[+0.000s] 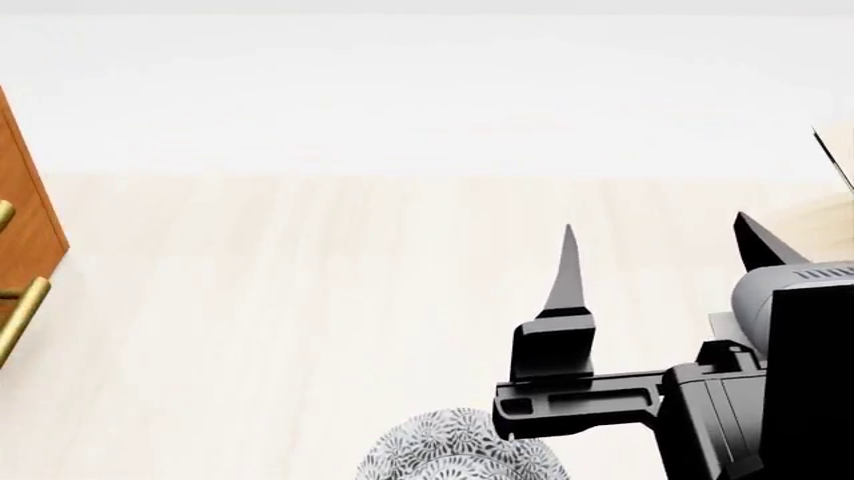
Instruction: Close the top drawer of the cabinet and put the bowl on top of it.
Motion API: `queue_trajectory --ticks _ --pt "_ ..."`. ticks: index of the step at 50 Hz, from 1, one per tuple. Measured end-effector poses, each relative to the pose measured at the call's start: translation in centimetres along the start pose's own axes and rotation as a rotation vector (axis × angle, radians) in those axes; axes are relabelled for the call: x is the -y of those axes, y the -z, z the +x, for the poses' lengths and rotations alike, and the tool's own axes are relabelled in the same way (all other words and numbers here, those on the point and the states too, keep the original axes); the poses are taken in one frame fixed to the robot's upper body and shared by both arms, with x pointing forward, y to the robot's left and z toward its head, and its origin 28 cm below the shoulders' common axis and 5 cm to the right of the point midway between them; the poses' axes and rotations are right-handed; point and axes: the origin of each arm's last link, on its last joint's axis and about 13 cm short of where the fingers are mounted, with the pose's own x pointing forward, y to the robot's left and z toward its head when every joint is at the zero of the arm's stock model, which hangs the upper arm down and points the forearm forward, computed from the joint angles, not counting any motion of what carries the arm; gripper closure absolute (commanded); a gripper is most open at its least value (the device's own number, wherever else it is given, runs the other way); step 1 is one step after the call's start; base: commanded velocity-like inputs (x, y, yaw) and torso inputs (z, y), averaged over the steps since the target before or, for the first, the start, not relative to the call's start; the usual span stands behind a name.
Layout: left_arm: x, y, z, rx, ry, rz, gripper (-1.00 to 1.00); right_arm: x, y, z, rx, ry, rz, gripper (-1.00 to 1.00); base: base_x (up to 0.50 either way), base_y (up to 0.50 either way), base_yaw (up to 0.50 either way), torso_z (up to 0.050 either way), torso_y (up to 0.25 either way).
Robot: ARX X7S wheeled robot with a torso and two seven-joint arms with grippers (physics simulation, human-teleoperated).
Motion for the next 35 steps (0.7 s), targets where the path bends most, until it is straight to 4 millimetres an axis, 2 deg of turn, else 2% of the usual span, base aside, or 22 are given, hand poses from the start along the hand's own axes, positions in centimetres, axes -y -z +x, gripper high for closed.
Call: queue_trajectory --ticks 7,14,25,35 --pt "0.0 -0.2 -1.0 0.018 0.011 0.016 -1.00 -0.1 0.4 0.0 -0.004 -0.002 -0.001 -1.00 0.00 0.00 0.00 0.000 0.000" --pt "0.5 -0.6 -2.6 0.036 0.066 0.021 -1.00 -0.1 1.7 0.0 -0.009 -0.004 0.000 -1.00 0.00 0.00 0.00 0.000 0.000" --pt "1.3 -1.3 -6.2 0.077 0.195 0.026 -1.00 -0.4 2.9 -0.1 -0.019 -0.009 -0.002 -1.00 0.00 0.00 0.00 0.000 0.000" --pt "1.8 -1.7 -9.5 0.112 0.310 0.038 -1.00 -0.4 3.0 -0.2 -0.021 -0.010 -0.003 -1.00 0.00 0.00 0.00 0.000 0.000"
